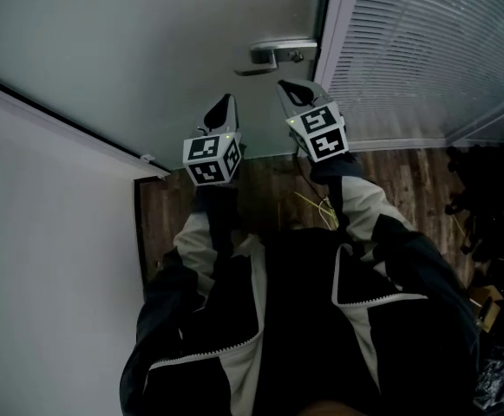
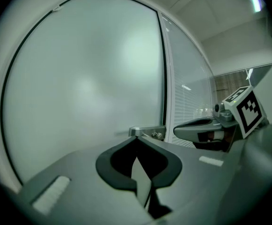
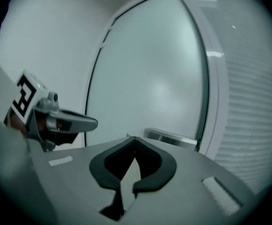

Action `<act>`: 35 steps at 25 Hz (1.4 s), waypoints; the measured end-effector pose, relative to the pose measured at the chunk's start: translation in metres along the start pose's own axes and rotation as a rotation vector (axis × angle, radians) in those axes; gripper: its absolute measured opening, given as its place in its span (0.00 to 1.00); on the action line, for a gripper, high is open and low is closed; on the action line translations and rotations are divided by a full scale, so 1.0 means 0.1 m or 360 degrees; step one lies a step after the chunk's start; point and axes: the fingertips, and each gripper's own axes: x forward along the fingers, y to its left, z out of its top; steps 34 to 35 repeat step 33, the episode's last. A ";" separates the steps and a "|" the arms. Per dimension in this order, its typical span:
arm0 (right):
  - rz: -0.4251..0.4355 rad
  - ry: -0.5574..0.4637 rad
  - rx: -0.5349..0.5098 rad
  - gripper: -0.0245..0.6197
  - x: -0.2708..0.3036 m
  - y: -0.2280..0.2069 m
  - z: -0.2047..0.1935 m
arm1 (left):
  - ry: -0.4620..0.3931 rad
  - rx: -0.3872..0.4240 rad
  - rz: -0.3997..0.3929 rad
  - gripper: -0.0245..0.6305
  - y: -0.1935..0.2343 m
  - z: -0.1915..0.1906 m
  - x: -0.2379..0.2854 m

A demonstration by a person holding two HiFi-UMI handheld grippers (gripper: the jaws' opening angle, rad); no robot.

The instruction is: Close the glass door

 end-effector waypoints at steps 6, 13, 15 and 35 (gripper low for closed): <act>-0.0050 -0.0011 0.0222 0.04 -0.18 0.05 -0.18 | 0.0005 -0.0029 -0.0051 0.04 -0.12 -0.10 0.06; -0.0127 0.0018 0.0251 0.04 -0.22 -0.06 -0.16 | 0.0013 -0.0020 -0.0065 0.04 -0.21 -0.04 0.13; -0.0134 0.0016 0.0259 0.04 -0.25 -0.03 -0.17 | 0.0013 -0.0019 -0.0066 0.04 -0.21 -0.06 0.10; -0.0188 -0.0008 0.0250 0.04 -0.22 -0.04 -0.16 | 0.0027 -0.0012 -0.0058 0.04 -0.13 -0.09 0.07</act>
